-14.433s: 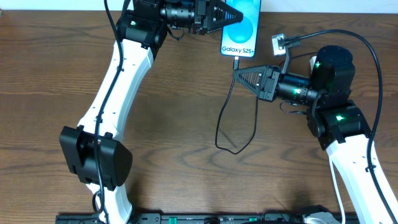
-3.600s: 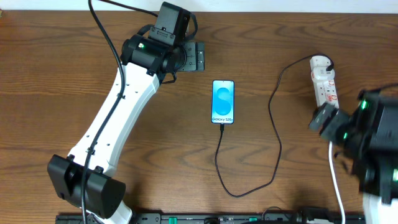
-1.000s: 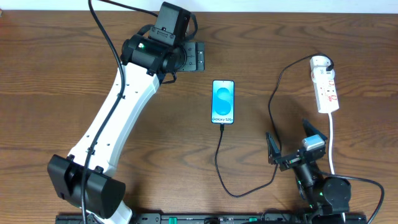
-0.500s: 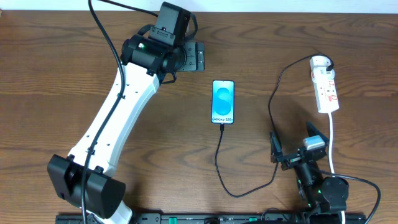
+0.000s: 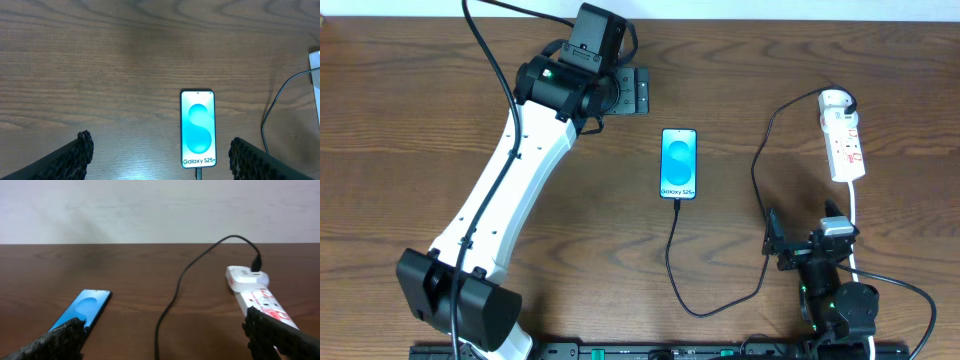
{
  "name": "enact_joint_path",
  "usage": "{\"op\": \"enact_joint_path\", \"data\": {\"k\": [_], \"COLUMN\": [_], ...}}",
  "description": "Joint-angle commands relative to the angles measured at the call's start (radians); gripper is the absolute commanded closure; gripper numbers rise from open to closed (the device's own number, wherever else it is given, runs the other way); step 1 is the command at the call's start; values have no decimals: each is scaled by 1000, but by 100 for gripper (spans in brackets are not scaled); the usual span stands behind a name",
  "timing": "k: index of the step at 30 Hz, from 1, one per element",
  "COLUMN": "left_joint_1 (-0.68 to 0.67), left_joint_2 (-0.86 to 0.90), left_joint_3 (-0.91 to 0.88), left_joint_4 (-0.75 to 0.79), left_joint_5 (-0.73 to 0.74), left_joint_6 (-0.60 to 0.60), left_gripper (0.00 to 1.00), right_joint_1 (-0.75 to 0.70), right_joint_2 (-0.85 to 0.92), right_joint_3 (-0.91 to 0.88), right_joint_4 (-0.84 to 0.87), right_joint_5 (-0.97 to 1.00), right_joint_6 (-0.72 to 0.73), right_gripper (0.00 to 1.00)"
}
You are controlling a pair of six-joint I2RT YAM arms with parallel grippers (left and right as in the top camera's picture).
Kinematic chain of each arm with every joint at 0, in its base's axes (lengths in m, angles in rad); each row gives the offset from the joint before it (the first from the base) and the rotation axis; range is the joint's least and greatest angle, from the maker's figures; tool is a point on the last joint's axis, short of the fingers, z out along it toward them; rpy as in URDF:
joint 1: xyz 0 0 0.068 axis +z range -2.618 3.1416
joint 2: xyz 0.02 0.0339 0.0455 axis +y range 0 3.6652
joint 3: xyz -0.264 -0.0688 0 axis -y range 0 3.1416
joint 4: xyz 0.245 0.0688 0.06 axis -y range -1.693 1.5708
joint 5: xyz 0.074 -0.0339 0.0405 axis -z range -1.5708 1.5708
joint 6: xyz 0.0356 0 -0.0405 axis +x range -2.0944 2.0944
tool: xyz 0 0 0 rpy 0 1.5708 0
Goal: Plug charger to phone and switch on socket
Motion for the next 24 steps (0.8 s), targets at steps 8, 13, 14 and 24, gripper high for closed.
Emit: {"op": "enact_joint_path", "data": {"k": [8,13,14,24], "left_joint_1": [-1,-1,-1,-1], "left_joint_2": [7,7,7,7], "left_joint_3": [2,2,2,2], "left_joint_4": [-1,-1,-1,-1], "left_joint_5": [-13,-13,-13,-13], "left_joint_6": [10,10,10,10], "left_gripper": [11,11,11,11], "right_joint_1": [-6,-2,-2,-2], "right_joint_2": [-10,-10,-10,-10], "right_joint_3": [-2,-2,-2,-2], "right_joint_4": [-11,-11,-11,-10], "right_joint_5": [47,36,36,35], "right_joint_6": [-2,-55,-63,-61], "right_gripper": [1,1,1,1]}}
